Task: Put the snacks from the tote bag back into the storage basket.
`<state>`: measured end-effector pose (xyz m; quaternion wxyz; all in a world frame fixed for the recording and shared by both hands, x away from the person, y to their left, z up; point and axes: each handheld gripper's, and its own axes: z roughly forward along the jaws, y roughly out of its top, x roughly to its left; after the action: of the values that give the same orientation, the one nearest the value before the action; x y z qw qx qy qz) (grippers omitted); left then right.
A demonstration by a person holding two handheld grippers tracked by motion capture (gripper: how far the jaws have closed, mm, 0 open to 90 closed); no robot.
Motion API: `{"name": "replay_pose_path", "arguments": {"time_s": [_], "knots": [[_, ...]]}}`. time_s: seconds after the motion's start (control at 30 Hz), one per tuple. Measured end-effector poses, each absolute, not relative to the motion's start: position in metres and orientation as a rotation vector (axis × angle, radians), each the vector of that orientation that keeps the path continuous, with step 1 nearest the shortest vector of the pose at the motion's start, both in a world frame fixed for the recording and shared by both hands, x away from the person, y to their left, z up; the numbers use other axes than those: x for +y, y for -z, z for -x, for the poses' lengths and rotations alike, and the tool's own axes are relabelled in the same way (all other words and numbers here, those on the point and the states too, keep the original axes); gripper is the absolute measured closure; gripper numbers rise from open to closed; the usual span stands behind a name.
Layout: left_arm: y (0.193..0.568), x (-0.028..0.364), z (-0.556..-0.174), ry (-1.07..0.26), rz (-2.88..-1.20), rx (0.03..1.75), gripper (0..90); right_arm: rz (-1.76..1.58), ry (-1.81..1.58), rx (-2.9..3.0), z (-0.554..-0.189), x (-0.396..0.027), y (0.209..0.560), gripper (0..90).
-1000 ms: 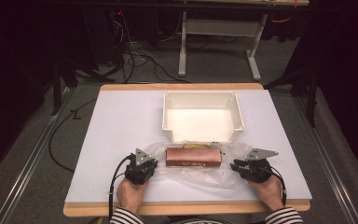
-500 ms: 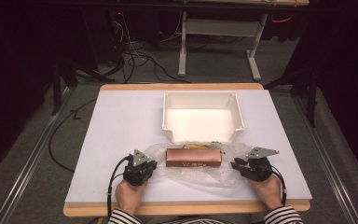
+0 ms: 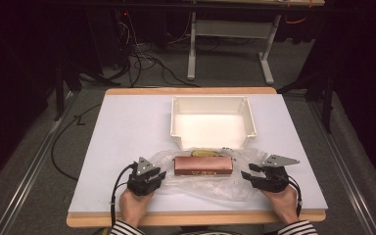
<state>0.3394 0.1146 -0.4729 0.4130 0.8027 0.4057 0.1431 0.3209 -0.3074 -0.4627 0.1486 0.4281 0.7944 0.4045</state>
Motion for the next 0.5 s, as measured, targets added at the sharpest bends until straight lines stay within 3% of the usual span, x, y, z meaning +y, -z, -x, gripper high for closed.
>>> {"name": "replay_pose_path", "arguments": {"time_s": [0.17, 0.5], "knots": [[0.455, 0.114, -0.336, -0.374, -2.016, 0.997, 53.7, -1.264, -1.239, 2.275, -0.318, -0.313, 0.453, 49.1], [0.442, 0.115, -0.352, -0.416, -1.890, 1.003, 45.4, -1.149, -1.294, 2.227, -0.310, -0.315, 0.431, 45.3]]}}
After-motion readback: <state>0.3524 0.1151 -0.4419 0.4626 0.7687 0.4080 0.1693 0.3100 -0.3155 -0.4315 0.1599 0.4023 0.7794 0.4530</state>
